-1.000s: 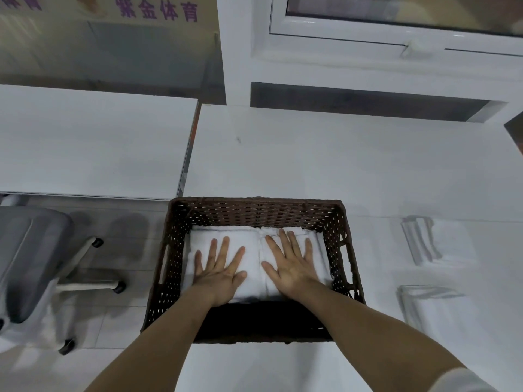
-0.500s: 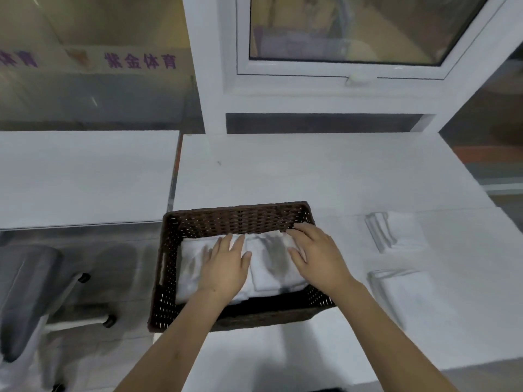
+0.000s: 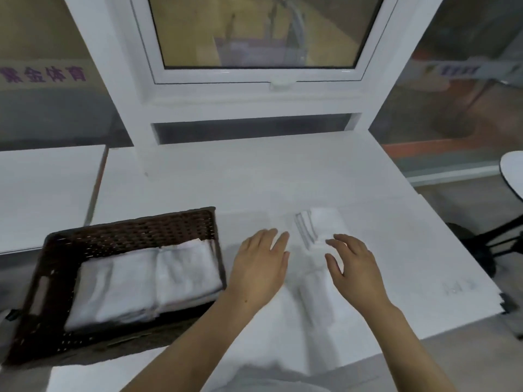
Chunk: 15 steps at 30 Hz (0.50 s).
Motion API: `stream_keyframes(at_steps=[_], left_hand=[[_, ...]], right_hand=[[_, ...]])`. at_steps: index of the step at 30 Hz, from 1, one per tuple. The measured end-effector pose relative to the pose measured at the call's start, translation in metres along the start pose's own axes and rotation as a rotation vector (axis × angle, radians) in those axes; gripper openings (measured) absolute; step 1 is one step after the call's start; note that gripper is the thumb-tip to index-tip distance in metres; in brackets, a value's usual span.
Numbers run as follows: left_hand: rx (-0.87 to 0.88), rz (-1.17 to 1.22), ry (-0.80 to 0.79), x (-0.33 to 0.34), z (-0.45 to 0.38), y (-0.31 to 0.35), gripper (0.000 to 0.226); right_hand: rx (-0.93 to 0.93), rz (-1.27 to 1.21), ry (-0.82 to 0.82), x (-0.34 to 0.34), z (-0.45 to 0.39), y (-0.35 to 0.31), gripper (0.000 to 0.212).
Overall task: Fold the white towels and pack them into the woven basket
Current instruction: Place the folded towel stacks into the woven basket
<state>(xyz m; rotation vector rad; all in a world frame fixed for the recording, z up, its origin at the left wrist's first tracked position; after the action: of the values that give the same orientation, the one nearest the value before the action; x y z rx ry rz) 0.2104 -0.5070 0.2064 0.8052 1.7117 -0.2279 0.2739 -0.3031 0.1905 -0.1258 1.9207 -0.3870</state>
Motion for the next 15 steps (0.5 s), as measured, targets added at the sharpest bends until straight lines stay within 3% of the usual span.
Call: stream_keyframes(at_steps=[9, 11, 15], left_hand=[[-0.171, -0.035, -0.437, 0.175, 0.016, 0.06, 0.05], [-0.298, 0.02, -0.521, 0.205, 0.024, 0.062, 0.057], [-0.72, 0.364, -0.71, 0.262, 0.054, 0.062, 0.077]], right_hand=[[-0.007, 0.028, -0.252, 0.07, 0.027, 0.136, 0.033], [0.043, 0.001, -0.357, 0.093, 0.034, 0.154, 0.038], [0.258, -0.105, -0.623, 0.142, 0.06, 0.189, 0.065]])
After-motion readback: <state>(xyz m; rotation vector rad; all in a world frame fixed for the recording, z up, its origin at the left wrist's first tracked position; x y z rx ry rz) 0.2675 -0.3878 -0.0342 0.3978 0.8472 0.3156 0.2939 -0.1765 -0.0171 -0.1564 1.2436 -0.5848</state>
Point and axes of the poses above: each hand's wrist, its own z-axis away from the middle knuckle, its own x-axis out of the palm, y = z × x, the point moved 8 cm from there along -z, towards the middle knuckle, and after that the axes turned 3 degrees about y, right-handed, at the moved point
